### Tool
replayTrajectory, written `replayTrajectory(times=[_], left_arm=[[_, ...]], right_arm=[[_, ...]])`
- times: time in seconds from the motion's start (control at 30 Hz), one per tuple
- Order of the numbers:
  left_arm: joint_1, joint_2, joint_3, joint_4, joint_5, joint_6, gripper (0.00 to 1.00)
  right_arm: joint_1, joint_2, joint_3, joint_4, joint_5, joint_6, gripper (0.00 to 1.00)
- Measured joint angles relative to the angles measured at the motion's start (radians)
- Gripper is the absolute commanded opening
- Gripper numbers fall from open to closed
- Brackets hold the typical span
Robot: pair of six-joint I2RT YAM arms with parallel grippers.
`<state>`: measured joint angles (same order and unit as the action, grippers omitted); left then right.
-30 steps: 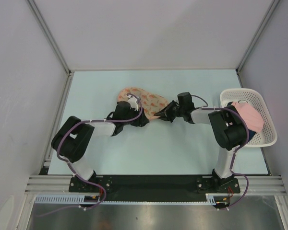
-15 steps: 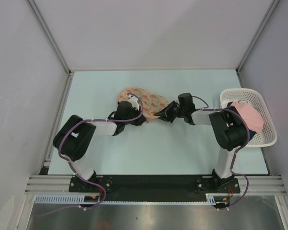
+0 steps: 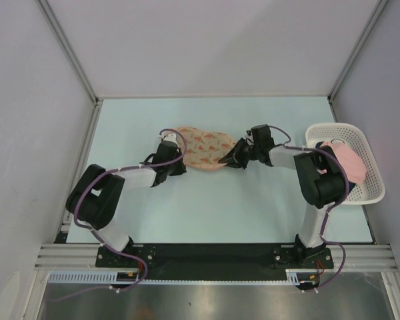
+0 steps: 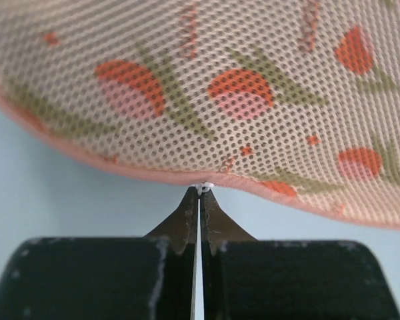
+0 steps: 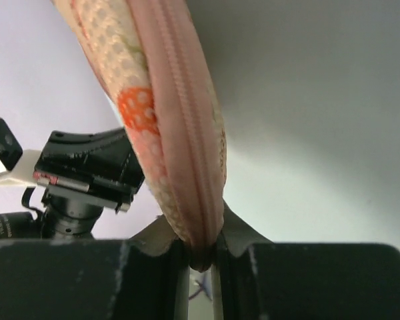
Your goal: Place the bra in the laundry bag and zip it closed
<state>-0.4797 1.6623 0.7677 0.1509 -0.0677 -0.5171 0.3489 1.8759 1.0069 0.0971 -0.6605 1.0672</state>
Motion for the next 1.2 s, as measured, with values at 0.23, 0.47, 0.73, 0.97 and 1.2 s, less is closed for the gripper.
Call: replayTrajectory(times=[0.23, 0.47, 0.73, 0.97, 1.2], left_arm=[[-0.067, -0.062, -0.042, 0.033, 0.099, -0.017, 0.0], [-0.122, -0.057, 0.003, 0.05, 0.2, -0.062, 0.0], [-0.134, -0.047, 0.041, 0.072, 0.241, -0.085, 0.0], [-0.164, -0.049, 0.032, 0.073, 0.247, -0.085, 0.0], [-0.192, -0.079, 0.006, 0.072, 0.238, -0.076, 0.0]], right_arm=[[-0.029, 0.09, 0.24, -0.213, 0.022, -0.261, 0.63], [-0.036, -0.036, 0.029, -0.151, 0.106, -0.219, 0.82], [0.043, -0.242, -0.175, -0.035, 0.166, -0.063, 0.83], [0.096, -0.161, -0.129, 0.104, 0.178, 0.066, 0.71], [0.113, -0.037, -0.089, 0.201, 0.18, 0.185, 0.19]])
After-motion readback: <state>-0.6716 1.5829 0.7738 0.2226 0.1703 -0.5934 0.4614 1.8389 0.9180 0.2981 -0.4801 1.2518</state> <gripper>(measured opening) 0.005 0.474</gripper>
